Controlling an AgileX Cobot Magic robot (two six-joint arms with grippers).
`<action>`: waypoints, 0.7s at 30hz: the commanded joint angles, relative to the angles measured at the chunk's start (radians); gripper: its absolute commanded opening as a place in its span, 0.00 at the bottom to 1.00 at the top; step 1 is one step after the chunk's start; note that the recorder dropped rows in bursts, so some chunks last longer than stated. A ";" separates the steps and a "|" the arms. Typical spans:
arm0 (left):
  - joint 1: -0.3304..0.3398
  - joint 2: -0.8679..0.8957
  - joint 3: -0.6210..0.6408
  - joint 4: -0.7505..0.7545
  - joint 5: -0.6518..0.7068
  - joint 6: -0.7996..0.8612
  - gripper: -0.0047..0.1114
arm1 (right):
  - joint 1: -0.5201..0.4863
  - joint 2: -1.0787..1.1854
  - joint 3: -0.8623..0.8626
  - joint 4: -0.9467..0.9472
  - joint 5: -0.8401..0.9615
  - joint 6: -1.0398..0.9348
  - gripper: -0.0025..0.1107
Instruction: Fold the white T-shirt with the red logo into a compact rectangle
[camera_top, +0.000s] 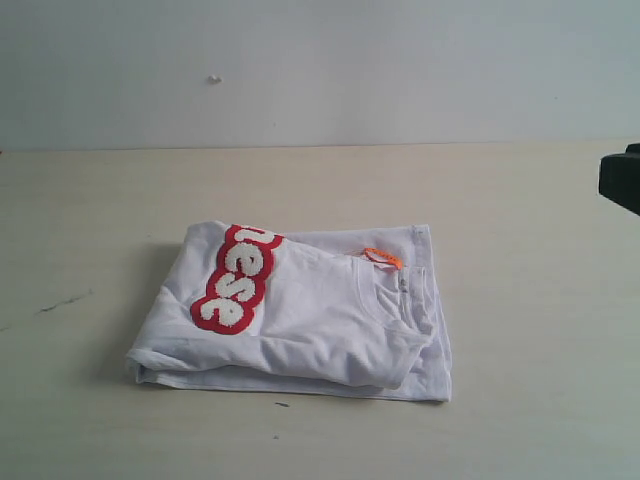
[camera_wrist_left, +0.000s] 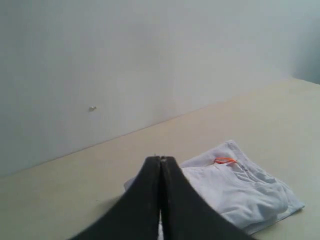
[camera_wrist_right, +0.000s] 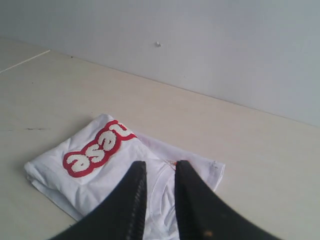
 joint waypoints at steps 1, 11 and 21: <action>0.002 -0.005 0.003 0.011 0.004 0.000 0.04 | 0.002 -0.010 0.007 -0.003 0.009 0.004 0.21; 0.002 -0.005 0.003 0.011 0.004 0.000 0.04 | 0.002 -0.010 0.007 -0.003 0.010 0.004 0.21; 0.002 -0.003 0.014 0.056 -0.128 -0.016 0.04 | 0.002 -0.010 0.007 -0.003 0.010 0.004 0.21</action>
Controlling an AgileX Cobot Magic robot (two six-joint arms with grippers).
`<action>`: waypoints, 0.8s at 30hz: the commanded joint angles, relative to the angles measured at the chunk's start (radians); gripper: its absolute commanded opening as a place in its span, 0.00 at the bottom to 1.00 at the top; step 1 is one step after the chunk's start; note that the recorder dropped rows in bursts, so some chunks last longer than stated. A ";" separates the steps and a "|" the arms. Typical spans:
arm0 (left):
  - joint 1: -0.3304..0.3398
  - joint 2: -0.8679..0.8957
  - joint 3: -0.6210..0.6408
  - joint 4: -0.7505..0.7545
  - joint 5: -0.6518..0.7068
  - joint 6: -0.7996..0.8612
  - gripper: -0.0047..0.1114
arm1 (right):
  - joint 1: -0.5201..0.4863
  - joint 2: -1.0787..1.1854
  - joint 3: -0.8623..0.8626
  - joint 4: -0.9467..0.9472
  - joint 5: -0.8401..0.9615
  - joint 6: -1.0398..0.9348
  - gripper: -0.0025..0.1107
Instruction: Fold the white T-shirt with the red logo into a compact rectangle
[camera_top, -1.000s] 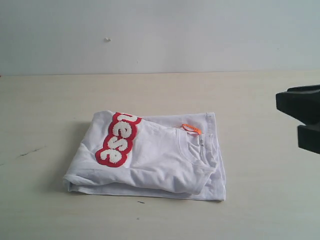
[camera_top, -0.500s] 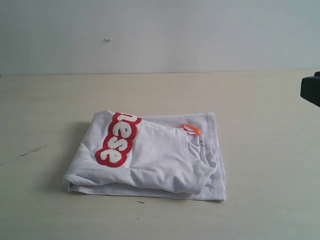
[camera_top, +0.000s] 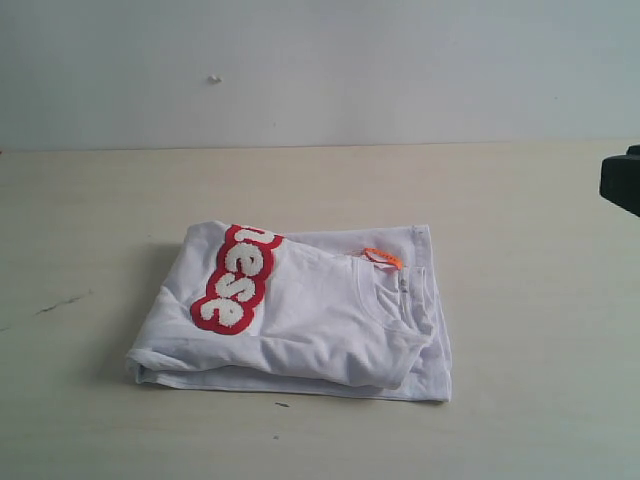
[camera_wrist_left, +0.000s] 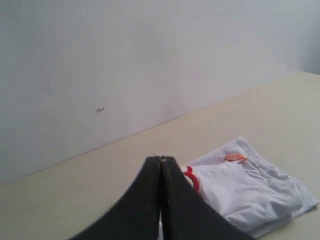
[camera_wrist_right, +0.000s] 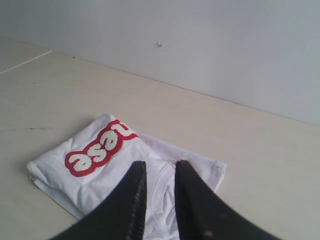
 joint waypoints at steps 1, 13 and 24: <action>0.002 -0.003 0.020 0.038 -0.164 -0.070 0.04 | 0.002 -0.003 0.005 -0.003 0.000 0.000 0.21; 0.151 -0.057 0.117 0.272 -0.245 -0.325 0.04 | 0.002 -0.003 0.005 -0.003 0.000 0.000 0.21; 0.222 -0.172 0.314 0.274 -0.349 -0.394 0.04 | 0.002 -0.003 0.005 -0.003 0.000 0.000 0.21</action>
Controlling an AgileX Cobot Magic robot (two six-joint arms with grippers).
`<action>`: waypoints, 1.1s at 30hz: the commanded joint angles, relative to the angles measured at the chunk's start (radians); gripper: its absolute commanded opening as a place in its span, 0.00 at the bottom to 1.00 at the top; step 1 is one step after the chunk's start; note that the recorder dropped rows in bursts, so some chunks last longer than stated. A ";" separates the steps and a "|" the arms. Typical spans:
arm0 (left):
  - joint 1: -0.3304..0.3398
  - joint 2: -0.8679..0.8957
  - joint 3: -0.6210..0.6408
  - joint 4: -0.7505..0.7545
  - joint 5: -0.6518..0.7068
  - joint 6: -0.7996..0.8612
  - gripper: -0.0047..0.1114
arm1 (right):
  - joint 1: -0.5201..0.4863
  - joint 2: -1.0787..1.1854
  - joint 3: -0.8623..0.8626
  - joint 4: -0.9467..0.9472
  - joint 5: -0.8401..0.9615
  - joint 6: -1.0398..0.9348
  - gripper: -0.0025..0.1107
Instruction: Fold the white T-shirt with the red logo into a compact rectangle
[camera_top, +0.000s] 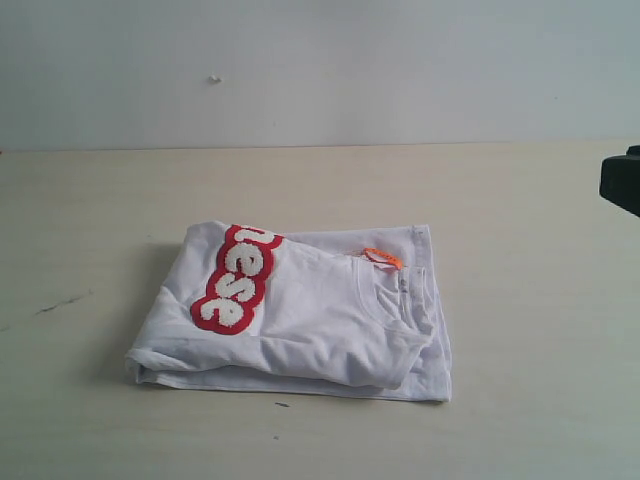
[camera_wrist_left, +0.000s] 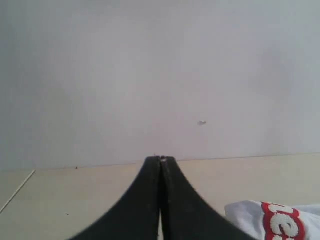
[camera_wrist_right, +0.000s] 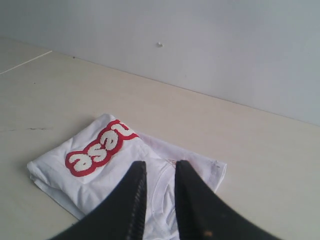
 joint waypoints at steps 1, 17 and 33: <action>0.006 -0.032 0.090 0.004 -0.064 -0.055 0.04 | 0.002 -0.003 0.005 -0.003 0.000 -0.001 0.21; 0.006 -0.032 0.248 0.101 -0.103 -0.062 0.04 | 0.002 -0.003 0.005 -0.003 0.002 0.002 0.21; 0.006 -0.032 0.294 0.111 -0.095 -0.060 0.04 | 0.002 -0.003 0.005 -0.003 0.002 -0.001 0.21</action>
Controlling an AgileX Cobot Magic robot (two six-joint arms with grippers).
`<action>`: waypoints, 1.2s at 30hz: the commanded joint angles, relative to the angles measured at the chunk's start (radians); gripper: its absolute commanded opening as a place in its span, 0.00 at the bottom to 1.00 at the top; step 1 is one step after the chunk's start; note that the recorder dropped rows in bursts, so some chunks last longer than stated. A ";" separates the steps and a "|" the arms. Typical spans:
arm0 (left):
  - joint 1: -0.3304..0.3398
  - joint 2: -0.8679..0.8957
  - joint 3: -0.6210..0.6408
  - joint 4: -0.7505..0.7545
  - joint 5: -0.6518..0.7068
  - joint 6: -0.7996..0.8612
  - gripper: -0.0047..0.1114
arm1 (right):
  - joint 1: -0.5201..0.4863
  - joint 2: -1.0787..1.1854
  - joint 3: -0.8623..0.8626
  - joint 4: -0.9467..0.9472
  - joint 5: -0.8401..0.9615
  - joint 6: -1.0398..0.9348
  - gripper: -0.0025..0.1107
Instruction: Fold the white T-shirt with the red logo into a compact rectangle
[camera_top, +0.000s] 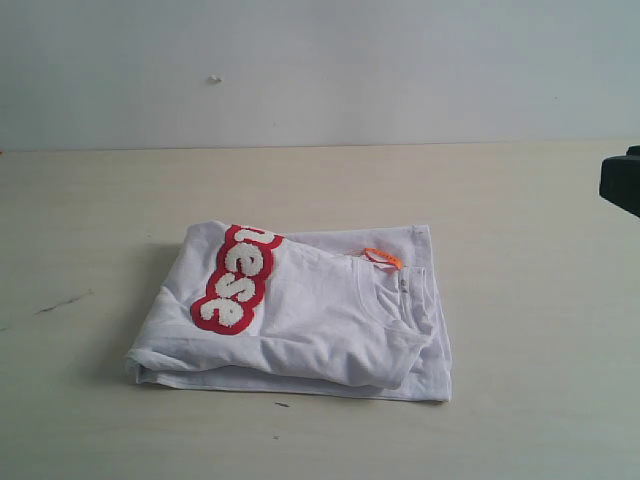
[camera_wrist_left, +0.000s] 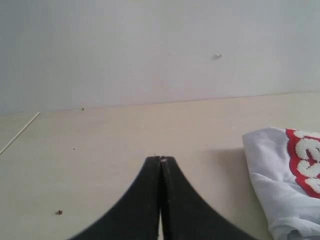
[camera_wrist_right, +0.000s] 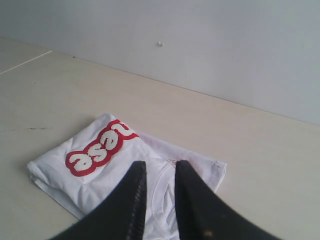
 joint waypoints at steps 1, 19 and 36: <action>0.002 -0.005 0.002 0.006 0.038 -0.005 0.04 | 0.002 -0.003 0.005 -0.003 0.002 -0.002 0.21; 0.002 -0.005 0.002 0.012 0.147 -0.073 0.04 | 0.002 -0.003 0.005 -0.003 0.002 -0.002 0.21; 0.002 -0.005 0.002 0.025 0.164 -0.138 0.04 | 0.002 -0.003 0.005 -0.003 0.002 0.000 0.21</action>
